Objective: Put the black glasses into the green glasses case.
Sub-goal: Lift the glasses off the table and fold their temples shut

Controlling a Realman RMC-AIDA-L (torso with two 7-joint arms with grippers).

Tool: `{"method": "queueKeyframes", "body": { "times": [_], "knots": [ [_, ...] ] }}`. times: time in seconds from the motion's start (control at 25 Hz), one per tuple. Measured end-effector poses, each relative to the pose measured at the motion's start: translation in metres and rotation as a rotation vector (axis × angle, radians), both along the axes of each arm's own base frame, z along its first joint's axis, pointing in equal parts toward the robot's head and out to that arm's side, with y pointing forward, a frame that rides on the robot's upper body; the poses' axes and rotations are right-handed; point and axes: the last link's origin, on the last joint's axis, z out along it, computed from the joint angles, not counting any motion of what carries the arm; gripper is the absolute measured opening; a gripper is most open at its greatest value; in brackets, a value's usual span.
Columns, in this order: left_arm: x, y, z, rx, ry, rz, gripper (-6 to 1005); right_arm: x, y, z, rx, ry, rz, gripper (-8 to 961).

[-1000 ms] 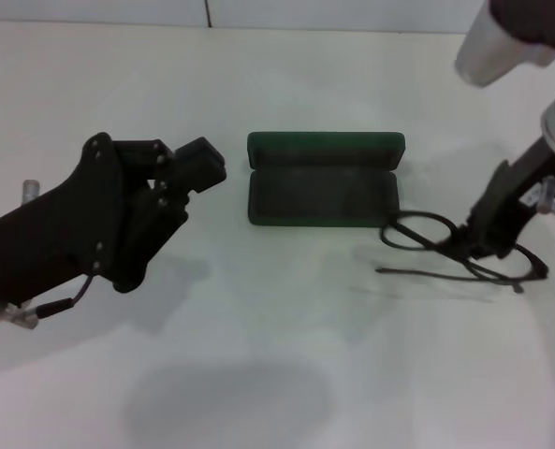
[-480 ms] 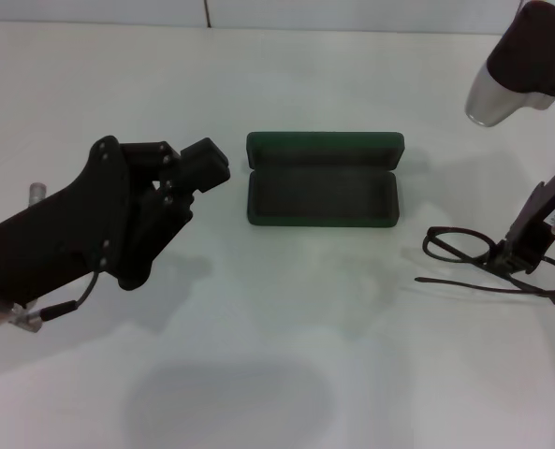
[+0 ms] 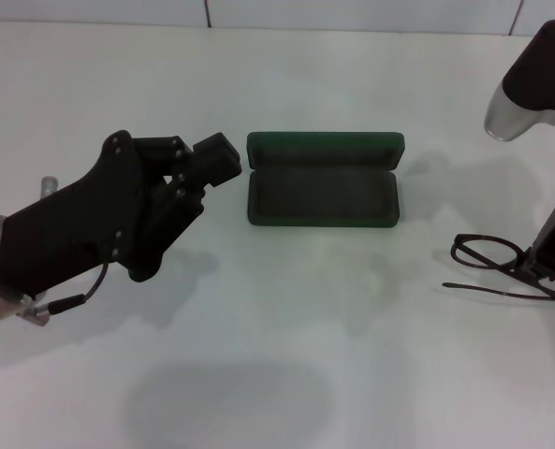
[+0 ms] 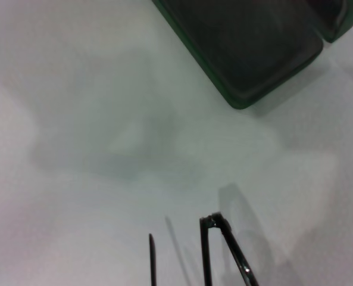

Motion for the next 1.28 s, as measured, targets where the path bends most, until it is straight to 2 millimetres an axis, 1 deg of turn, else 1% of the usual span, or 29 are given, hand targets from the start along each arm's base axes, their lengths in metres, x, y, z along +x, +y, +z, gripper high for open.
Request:
{"method": "queueKeyframes", "body": {
  "times": [0.36, 0.72, 1.12, 1.28],
  "knots": [
    [-0.0022, -0.0014, -0.0014, -0.006, 0.001, 0.014, 28, 0.0037, 0.0039, 0.0006, 0.024, -0.020, 0.012, 187],
    [-0.0027, 0.0013, -0.0032, -0.001, 0.014, 0.027, 28, -0.0012, 0.0040, 0.0014, 0.023, -0.014, 0.027, 195],
    [-0.0023, 0.0030, -0.0034, 0.002, 0.017, 0.030, 28, -0.0038, 0.0012, 0.0018, 0.007, -0.023, 0.014, 180],
    [-0.0024, 0.0032, -0.0036, 0.002, 0.018, 0.031, 28, -0.0035, 0.0067, 0.0034, 0.039, -0.016, 0.036, 96]
  ]
}}
